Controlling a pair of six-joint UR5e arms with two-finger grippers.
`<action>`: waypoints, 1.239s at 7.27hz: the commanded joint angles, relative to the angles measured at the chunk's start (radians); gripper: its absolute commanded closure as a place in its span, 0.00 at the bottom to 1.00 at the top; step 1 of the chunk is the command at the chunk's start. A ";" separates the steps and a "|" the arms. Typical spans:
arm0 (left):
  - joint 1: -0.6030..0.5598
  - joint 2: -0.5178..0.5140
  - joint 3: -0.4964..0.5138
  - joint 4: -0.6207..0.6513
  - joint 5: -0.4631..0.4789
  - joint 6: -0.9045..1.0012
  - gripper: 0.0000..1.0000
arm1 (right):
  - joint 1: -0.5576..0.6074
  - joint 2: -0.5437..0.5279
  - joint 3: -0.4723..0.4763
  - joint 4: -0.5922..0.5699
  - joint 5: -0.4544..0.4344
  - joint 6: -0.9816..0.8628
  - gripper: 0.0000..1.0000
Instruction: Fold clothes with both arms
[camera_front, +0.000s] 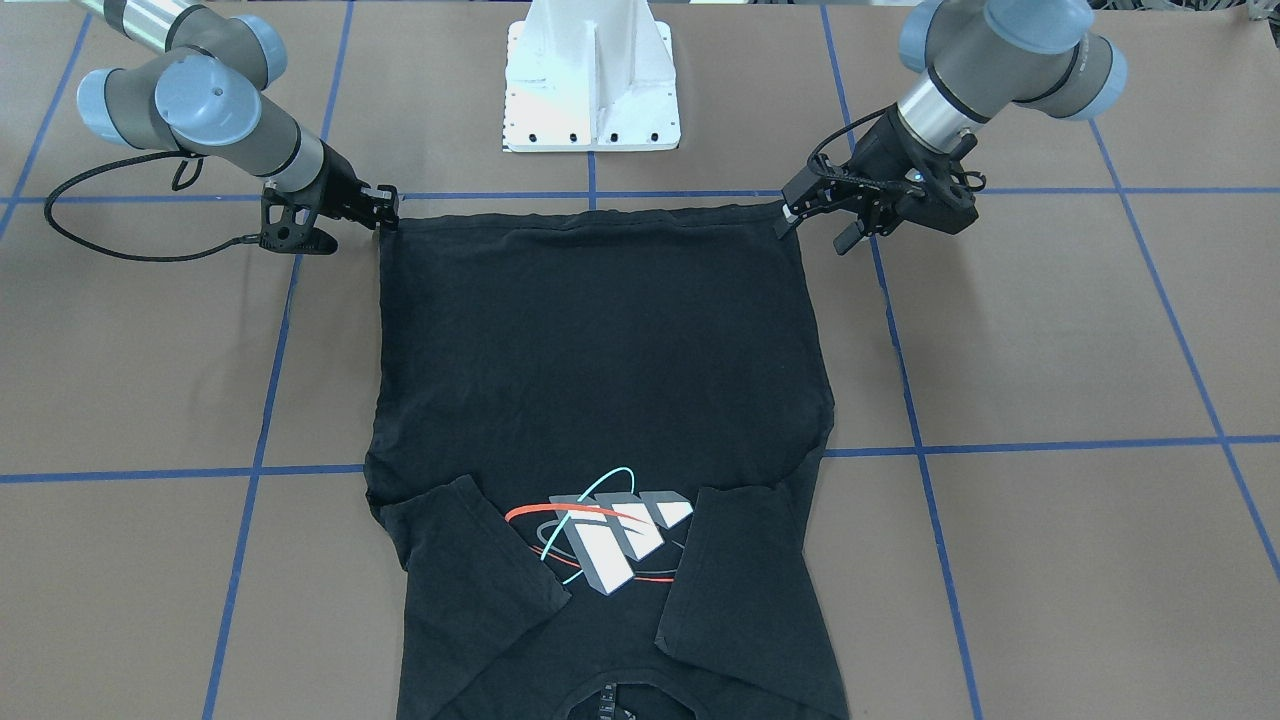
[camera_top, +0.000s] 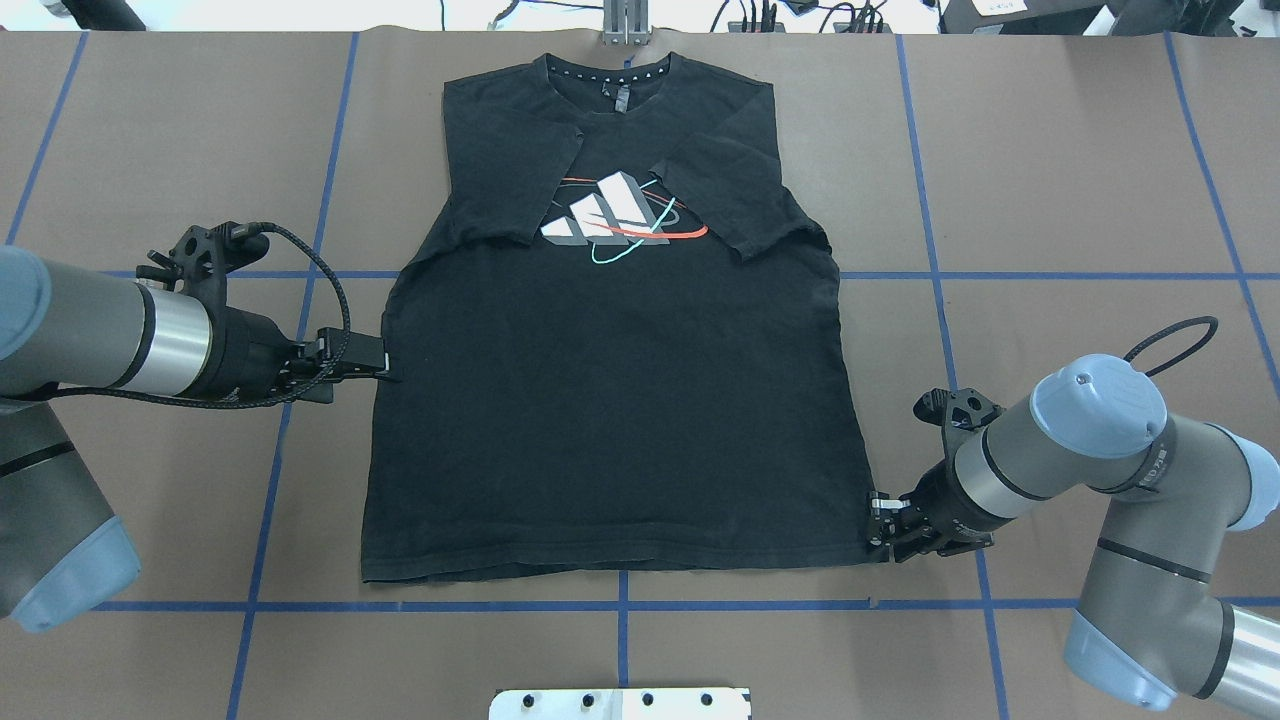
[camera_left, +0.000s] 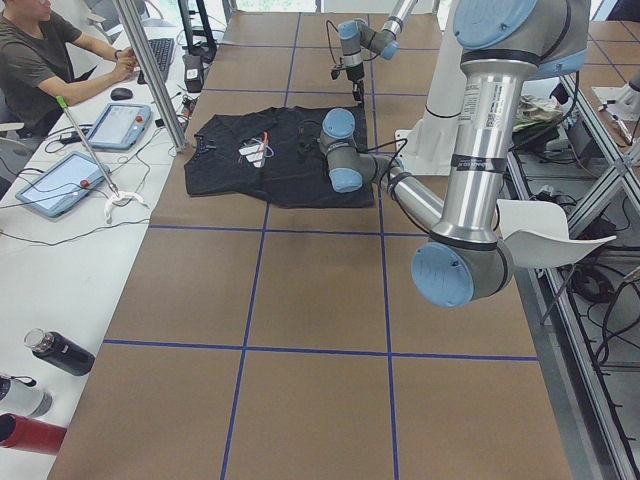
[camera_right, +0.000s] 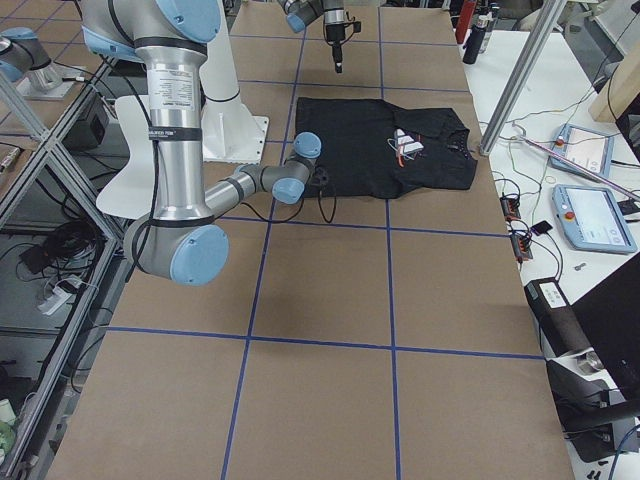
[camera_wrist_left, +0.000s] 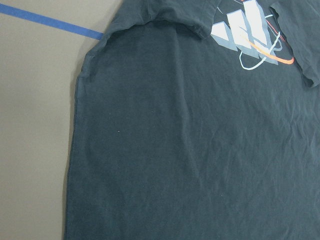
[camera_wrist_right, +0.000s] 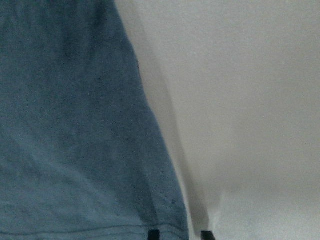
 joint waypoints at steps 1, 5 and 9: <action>0.000 0.000 0.000 0.000 0.000 0.000 0.00 | 0.000 0.001 0.001 0.000 0.003 0.000 0.61; 0.000 0.000 -0.002 0.000 0.000 0.000 0.00 | -0.006 -0.001 -0.003 -0.003 -0.002 0.000 0.61; 0.000 0.000 -0.002 0.000 0.000 0.000 0.00 | -0.006 0.001 -0.002 -0.003 -0.002 0.002 0.77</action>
